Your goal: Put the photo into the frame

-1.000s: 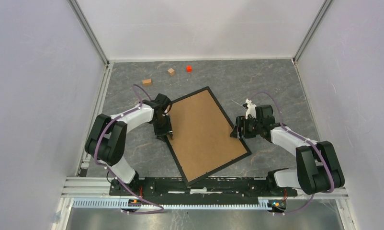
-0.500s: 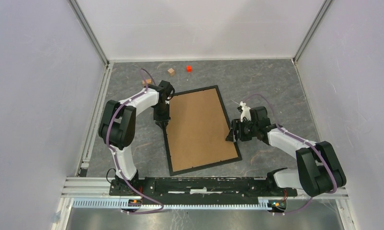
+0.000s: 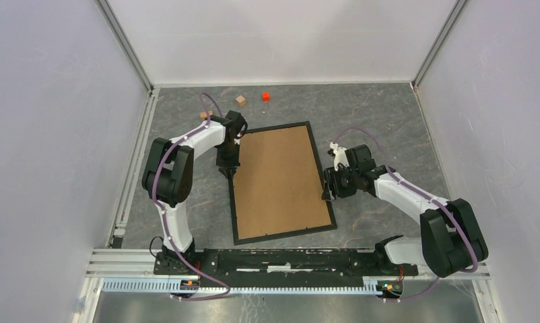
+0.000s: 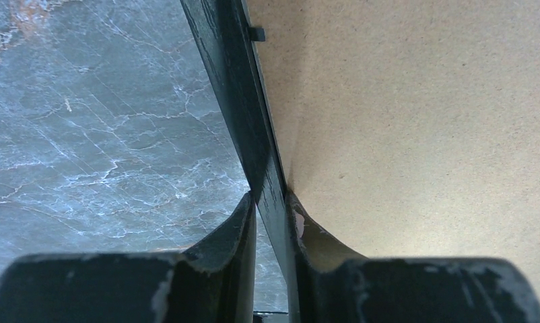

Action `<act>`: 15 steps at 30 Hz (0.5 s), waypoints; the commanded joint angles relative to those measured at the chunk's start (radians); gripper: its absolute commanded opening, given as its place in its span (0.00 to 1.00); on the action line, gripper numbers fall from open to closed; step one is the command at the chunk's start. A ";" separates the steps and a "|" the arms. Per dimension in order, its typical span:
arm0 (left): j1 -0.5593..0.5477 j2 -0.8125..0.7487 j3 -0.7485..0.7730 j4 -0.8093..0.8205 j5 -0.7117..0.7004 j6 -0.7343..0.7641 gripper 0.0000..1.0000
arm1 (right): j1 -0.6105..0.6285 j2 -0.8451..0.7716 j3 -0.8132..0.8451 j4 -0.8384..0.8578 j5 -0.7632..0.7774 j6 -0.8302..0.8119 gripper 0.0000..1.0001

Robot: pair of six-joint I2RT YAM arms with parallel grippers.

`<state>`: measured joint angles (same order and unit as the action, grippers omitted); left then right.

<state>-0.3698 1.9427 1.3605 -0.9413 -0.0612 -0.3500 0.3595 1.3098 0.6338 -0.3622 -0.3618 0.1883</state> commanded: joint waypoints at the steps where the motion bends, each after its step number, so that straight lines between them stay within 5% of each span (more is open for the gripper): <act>1: -0.015 0.029 -0.021 0.073 -0.036 0.052 0.09 | -0.016 -0.030 0.034 -0.092 0.076 -0.075 0.55; 15: -0.015 0.032 -0.021 0.084 -0.017 0.036 0.02 | -0.062 -0.021 -0.020 -0.121 -0.080 -0.082 0.30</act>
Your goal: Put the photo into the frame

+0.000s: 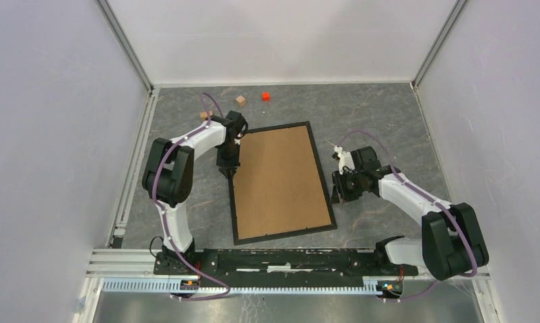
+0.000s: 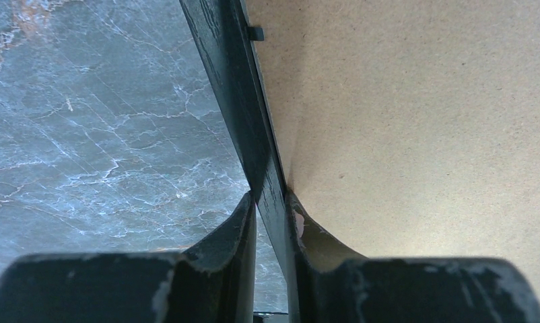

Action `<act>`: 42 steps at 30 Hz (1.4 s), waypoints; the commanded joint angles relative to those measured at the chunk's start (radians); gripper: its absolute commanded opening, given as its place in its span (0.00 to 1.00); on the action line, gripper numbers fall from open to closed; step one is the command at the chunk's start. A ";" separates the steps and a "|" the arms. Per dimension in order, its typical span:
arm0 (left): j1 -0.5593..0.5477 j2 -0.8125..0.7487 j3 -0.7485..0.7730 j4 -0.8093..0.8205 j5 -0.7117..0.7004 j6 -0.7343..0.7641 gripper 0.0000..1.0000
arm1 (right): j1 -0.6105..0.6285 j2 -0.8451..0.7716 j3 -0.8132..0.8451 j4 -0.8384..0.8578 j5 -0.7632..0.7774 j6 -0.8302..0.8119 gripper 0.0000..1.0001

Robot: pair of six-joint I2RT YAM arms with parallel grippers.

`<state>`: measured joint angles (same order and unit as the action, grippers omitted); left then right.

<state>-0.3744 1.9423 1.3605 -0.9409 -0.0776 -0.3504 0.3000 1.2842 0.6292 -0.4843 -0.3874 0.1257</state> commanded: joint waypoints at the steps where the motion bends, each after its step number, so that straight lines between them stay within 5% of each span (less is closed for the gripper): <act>1: -0.009 0.030 -0.021 0.083 -0.002 0.036 0.02 | -0.003 0.010 -0.019 0.009 -0.066 -0.018 0.29; 16: -0.008 0.024 -0.032 0.085 -0.009 0.019 0.03 | -0.001 0.021 -0.083 0.045 -0.084 0.003 0.25; 20: 0.000 -0.027 -0.062 0.077 -0.015 -0.004 0.25 | -0.001 0.027 -0.092 0.065 -0.070 0.013 0.25; 34: -0.002 -0.374 -0.383 0.133 0.114 -0.150 0.64 | -0.002 0.045 -0.089 0.078 -0.081 0.008 0.24; 36: -0.004 -0.383 -0.399 0.140 0.119 -0.162 0.63 | -0.002 0.044 -0.092 0.082 -0.085 0.009 0.23; 42: -0.071 -0.330 -0.457 0.193 0.141 -0.224 0.42 | -0.002 0.045 -0.103 0.101 -0.093 0.016 0.23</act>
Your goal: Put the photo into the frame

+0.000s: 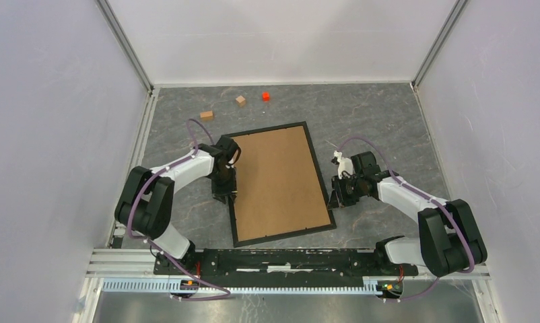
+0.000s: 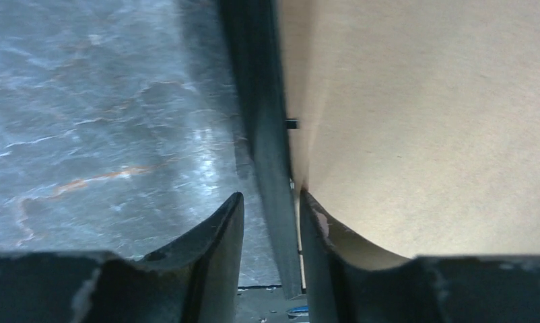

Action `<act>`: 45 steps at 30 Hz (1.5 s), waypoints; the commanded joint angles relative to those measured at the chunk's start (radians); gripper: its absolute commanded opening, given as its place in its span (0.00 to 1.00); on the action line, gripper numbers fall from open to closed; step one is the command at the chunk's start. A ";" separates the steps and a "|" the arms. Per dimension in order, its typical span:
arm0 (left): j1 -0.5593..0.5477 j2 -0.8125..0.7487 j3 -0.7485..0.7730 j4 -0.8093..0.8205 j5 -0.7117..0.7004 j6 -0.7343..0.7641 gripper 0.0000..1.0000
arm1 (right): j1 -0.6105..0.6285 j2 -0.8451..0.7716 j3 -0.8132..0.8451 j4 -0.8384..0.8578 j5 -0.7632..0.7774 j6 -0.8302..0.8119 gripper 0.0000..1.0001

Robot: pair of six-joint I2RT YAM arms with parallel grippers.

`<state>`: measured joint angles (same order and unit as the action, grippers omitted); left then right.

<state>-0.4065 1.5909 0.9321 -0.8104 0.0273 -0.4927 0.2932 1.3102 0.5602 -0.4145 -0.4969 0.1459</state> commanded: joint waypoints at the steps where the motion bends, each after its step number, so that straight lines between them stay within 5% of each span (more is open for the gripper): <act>1: -0.040 0.029 -0.038 0.078 0.040 -0.090 0.40 | 0.006 0.020 -0.038 0.034 0.014 -0.002 0.23; 13: -0.043 0.073 -0.093 0.157 0.067 -0.105 0.21 | 0.013 0.047 -0.048 0.050 0.061 0.010 0.22; 25: -0.102 0.112 -0.138 0.270 0.182 -0.183 0.07 | 0.215 0.169 -0.150 0.195 0.325 0.300 0.23; 31: -0.105 0.116 -0.126 0.259 0.169 -0.163 0.06 | 0.281 0.255 -0.115 0.164 0.528 0.314 0.25; 37: -0.100 0.129 -0.068 0.202 0.085 -0.114 0.07 | 0.287 0.163 0.012 0.098 0.358 0.159 0.36; 41: -0.089 0.142 -0.064 0.184 0.053 -0.091 0.06 | 0.275 0.077 0.169 0.003 0.362 0.072 0.57; 45: -0.084 0.146 -0.072 0.184 0.051 -0.086 0.06 | 0.200 0.111 0.266 0.006 0.345 0.044 0.62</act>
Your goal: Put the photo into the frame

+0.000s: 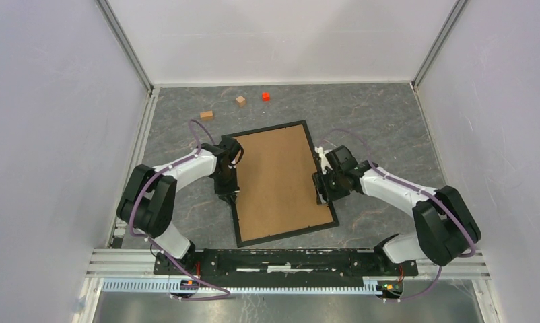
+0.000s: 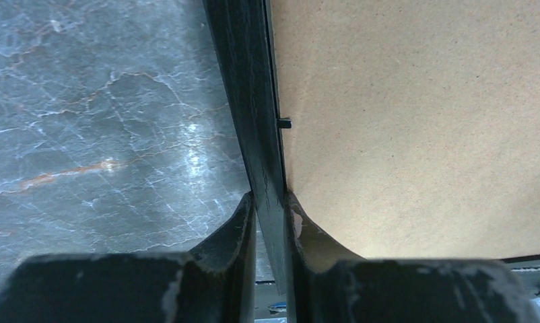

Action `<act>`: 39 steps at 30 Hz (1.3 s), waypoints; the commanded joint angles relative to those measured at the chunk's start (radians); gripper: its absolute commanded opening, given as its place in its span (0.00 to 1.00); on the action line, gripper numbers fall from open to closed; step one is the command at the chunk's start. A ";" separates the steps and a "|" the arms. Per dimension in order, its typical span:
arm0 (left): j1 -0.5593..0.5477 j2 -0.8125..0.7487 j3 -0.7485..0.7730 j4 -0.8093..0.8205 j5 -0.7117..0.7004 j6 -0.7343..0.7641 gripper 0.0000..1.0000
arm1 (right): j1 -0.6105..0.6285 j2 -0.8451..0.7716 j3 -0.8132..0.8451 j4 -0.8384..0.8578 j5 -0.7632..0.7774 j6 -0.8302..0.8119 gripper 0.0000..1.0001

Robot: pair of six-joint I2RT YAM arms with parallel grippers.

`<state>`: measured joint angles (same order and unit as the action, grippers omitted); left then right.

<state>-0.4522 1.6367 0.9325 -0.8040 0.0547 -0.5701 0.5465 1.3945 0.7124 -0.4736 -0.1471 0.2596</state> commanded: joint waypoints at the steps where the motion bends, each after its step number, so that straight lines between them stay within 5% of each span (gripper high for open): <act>1: -0.038 0.099 -0.073 0.176 0.026 -0.007 0.06 | -0.079 0.049 0.135 0.064 -0.025 -0.067 0.62; 11: -0.033 0.087 -0.085 0.175 0.006 0.004 0.06 | -0.272 0.253 0.352 0.093 -0.181 -0.058 0.57; 16: -0.032 0.089 -0.093 0.187 0.012 -0.001 0.06 | -0.301 0.348 0.426 0.068 -0.237 -0.087 0.37; 24: -0.030 0.094 -0.097 0.197 0.032 0.001 0.06 | -0.303 0.390 0.394 0.076 -0.275 -0.110 0.21; 39: -0.029 0.104 -0.096 0.211 0.050 0.000 0.06 | -0.304 0.368 0.326 0.088 -0.251 -0.115 0.16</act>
<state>-0.4595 1.6337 0.9165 -0.7685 0.0994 -0.5705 0.2409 1.7859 1.0653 -0.3992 -0.3992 0.1593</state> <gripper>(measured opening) 0.222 0.166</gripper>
